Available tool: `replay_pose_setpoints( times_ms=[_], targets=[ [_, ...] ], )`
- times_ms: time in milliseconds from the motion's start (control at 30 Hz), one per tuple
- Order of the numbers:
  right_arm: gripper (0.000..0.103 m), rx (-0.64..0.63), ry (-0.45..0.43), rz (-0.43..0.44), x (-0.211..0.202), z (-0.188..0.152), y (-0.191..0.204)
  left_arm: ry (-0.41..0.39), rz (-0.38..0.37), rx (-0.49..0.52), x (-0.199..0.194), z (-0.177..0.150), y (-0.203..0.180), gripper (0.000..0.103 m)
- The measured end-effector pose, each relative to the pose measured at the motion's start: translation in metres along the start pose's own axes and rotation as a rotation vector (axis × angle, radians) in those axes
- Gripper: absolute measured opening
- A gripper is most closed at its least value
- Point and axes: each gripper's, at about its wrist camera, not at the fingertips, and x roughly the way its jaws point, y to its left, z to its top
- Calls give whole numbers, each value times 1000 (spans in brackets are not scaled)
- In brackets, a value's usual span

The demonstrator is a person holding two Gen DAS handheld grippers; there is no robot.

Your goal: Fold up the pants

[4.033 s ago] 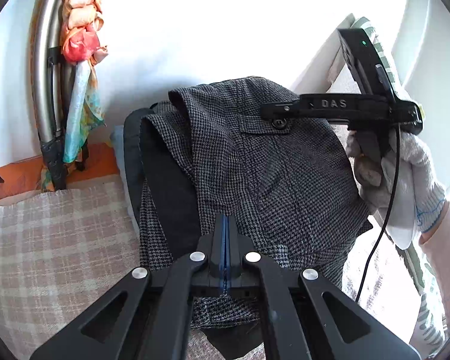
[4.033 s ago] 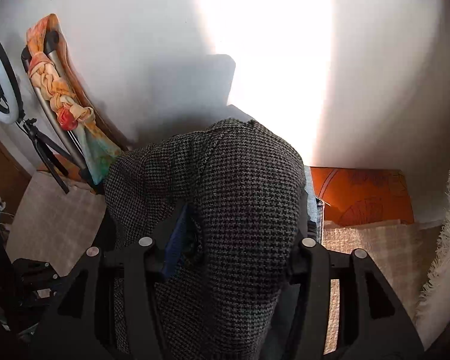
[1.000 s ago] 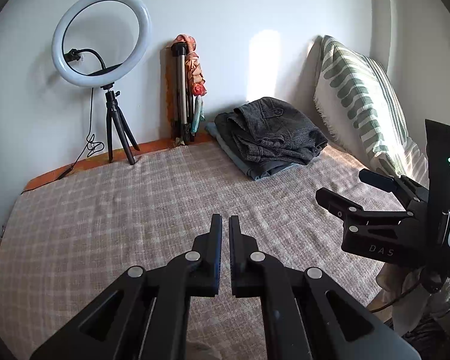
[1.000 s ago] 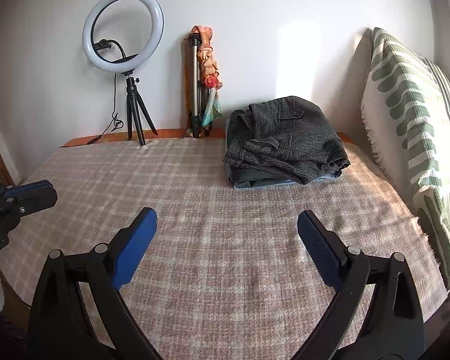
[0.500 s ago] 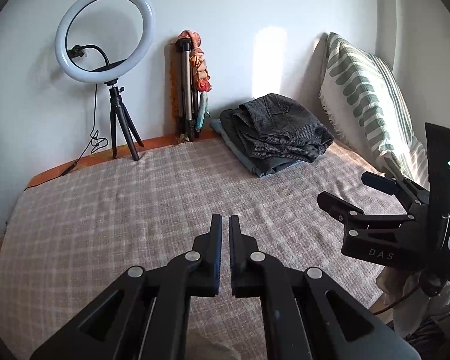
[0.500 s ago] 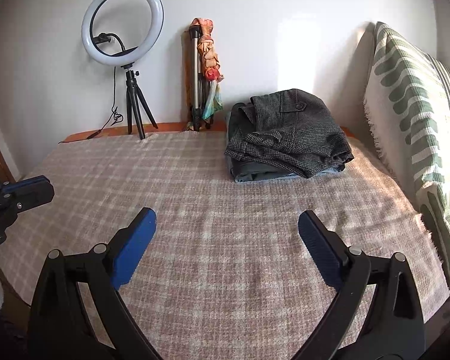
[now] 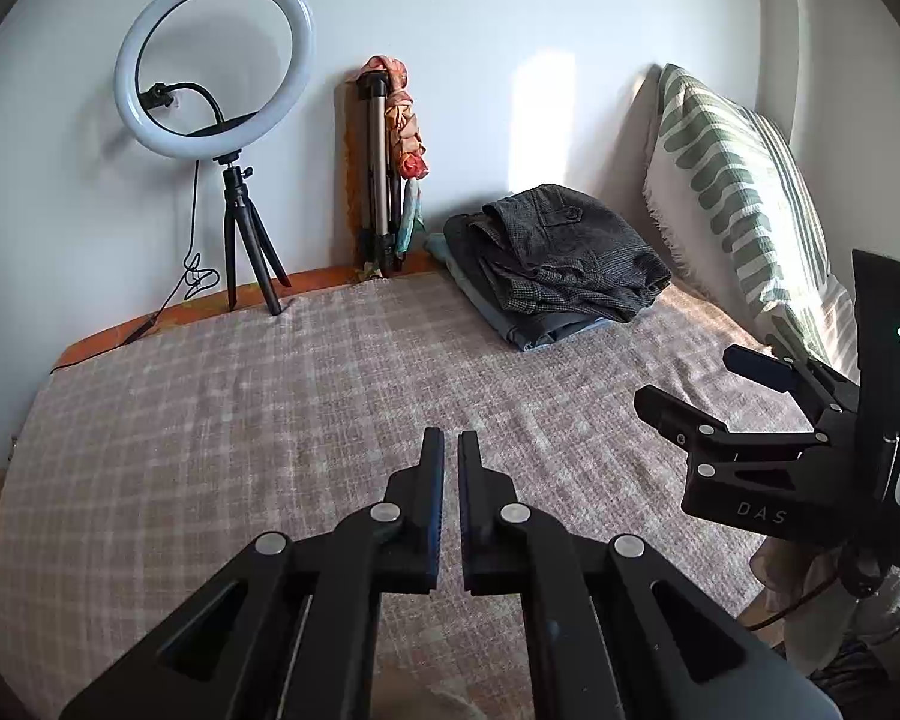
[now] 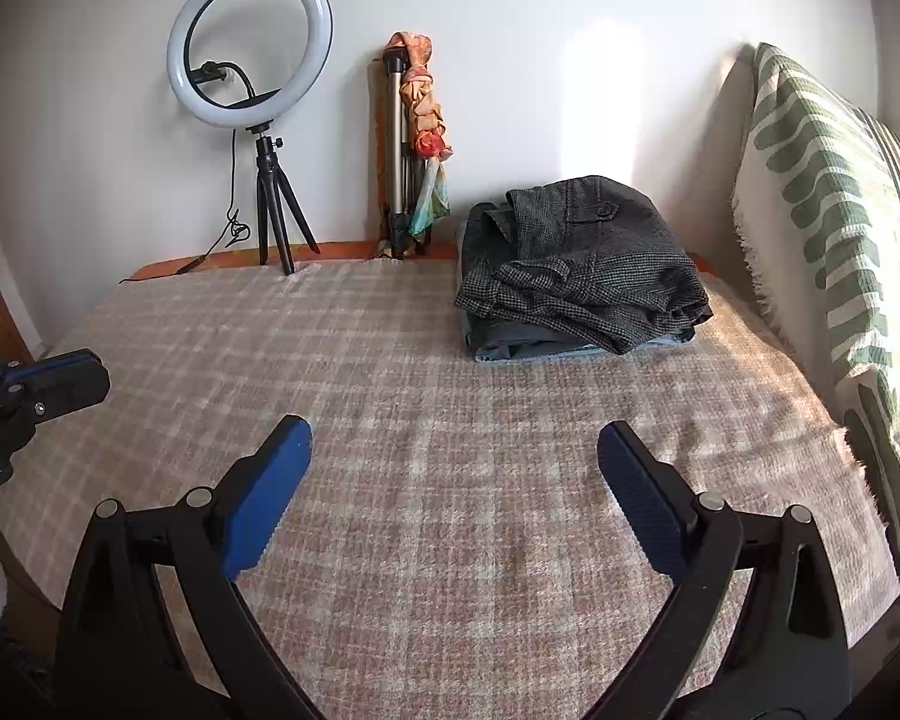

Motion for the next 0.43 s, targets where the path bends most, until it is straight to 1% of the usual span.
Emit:
replay_pose_setpoints(
  times_ms=[267,333,433],
  targets=[
    [98,2,7,1,1,-2,1,-11,13,1,0,0,-2,2],
    [98,-1,11,3,2,-2,1,-24,0,-10,-1,-1,-1,2],
    [98,-5,14,3,3,-3,1,-18,-25,-21,-1,0,1,1]
  ],
)
